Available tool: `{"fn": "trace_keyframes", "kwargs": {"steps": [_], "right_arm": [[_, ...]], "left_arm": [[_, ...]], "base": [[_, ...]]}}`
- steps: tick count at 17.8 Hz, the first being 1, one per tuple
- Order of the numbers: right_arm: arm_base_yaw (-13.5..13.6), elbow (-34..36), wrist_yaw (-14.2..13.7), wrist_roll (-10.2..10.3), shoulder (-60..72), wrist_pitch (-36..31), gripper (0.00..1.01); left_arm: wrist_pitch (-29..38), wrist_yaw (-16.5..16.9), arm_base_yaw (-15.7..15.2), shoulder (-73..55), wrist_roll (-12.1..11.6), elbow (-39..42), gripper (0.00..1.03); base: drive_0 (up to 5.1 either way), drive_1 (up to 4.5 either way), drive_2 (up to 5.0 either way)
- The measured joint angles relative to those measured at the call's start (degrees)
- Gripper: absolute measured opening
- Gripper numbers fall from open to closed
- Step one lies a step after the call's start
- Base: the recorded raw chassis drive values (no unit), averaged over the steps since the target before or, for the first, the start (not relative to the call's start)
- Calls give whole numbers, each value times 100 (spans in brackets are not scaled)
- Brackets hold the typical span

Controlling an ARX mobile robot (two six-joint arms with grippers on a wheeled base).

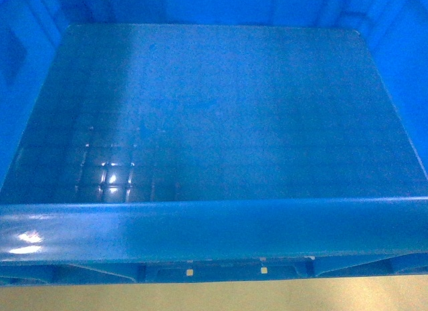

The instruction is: Place box next to blue box on left shelf

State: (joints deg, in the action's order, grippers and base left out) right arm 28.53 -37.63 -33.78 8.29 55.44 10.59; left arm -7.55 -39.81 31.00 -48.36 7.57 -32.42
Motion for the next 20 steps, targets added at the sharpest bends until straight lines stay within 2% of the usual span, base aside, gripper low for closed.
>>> {"fn": "trace_keyframes", "kwargs": {"steps": [20], "right_arm": [[0, 0, 9, 11, 4, 2, 17]], "left_arm": [[4, -4, 0, 0, -2, 0, 11]], "base": [[-505, 240, 240]]}}
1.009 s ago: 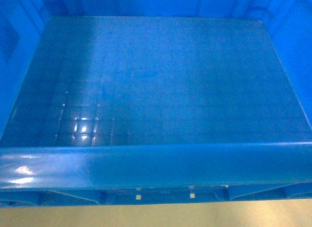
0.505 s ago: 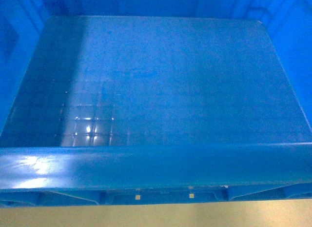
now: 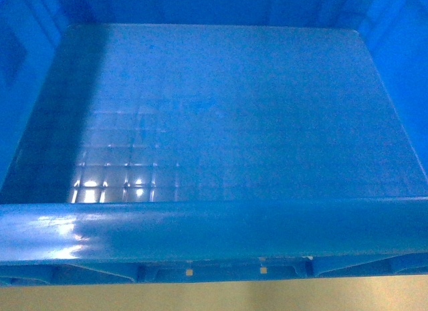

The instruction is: Place box next to blue box on left shelf

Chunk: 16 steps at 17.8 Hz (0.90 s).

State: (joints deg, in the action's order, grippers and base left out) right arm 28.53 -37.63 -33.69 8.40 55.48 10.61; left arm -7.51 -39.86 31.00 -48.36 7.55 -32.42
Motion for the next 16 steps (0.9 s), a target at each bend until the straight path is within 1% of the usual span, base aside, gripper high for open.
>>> {"fn": "trace_keyframes", "kwargs": {"steps": [16], "right_arm": [[0, 0, 2, -2, -4, -24, 17]], "left_arm": [[4, -9, 0, 4, -2, 0, 11]], "base": [[-504, 241, 241]]}}
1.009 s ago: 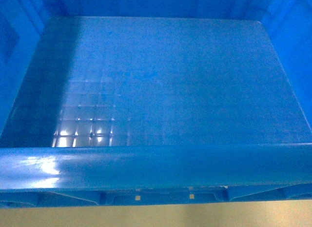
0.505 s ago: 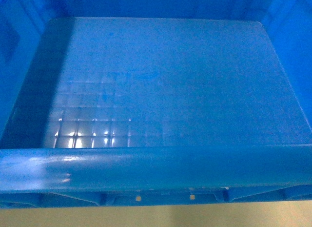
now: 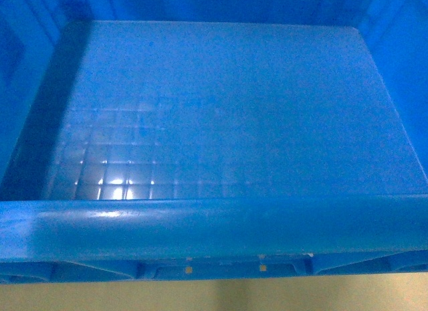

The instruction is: Place box next to blue box on left shelf

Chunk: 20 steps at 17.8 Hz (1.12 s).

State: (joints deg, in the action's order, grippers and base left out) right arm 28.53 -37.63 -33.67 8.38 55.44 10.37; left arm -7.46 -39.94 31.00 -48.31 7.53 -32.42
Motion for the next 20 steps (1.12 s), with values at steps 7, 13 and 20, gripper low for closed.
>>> {"fn": "trace_keyframes", "kwargs": {"steps": [7, 13, 20], "right_arm": [[0, 0, 0, -2, 0, 13, 17], [0, 0, -13, -7, -4, 17, 17], [0, 0, -7, -7, 0, 15, 17]], "left_arm": [[0, 4, 0, -4, 2, 0, 11], [2, 11, 0, -4, 4, 0, 11], [2, 9, 0, -4, 0, 0, 11]], "base": [[-503, 243, 243], [-503, 243, 243], [-503, 243, 243]]}}
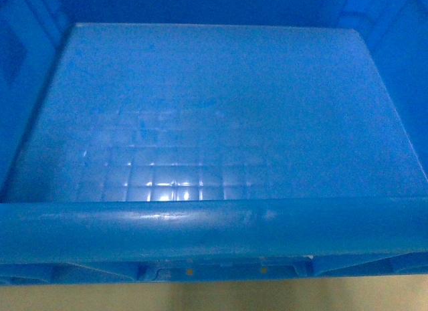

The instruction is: Place box next to blue box on left shelf

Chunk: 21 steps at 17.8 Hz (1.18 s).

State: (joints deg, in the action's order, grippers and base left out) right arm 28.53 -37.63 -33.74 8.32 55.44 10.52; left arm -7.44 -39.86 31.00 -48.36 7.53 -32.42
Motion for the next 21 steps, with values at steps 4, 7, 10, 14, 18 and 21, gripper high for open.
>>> {"fn": "trace_keyframes", "kwargs": {"steps": [4, 7, 10, 14, 18, 21], "right_arm": [[0, 0, -7, 0, 0, 7, 17], [0, 0, -4, 2, -4, 7, 17], [35, 0, 2, 2, 33, -24, 17], [35, 0, -7, 33, 22, -9, 17], [35, 0, -11, 24, 22, -2, 17], [35, 0, -11, 22, 22, -7, 17]], "left_arm": [[-2, 0, 0, 0, 2, 0, 11], [0, -2, 0, 0, 4, 0, 11], [-46, -31, 0, 13, -7, 0, 11], [-20, -28, 0, 22, -33, 0, 11], [-17, -22, 0, 9, -24, 0, 11], [-20, -22, 0, 11, -26, 0, 11]], "base": [[-499, 247, 247], [-492, 254, 254], [-336, 161, 161], [0, 0, 0], [0, 0, 0], [0, 0, 0]]}}
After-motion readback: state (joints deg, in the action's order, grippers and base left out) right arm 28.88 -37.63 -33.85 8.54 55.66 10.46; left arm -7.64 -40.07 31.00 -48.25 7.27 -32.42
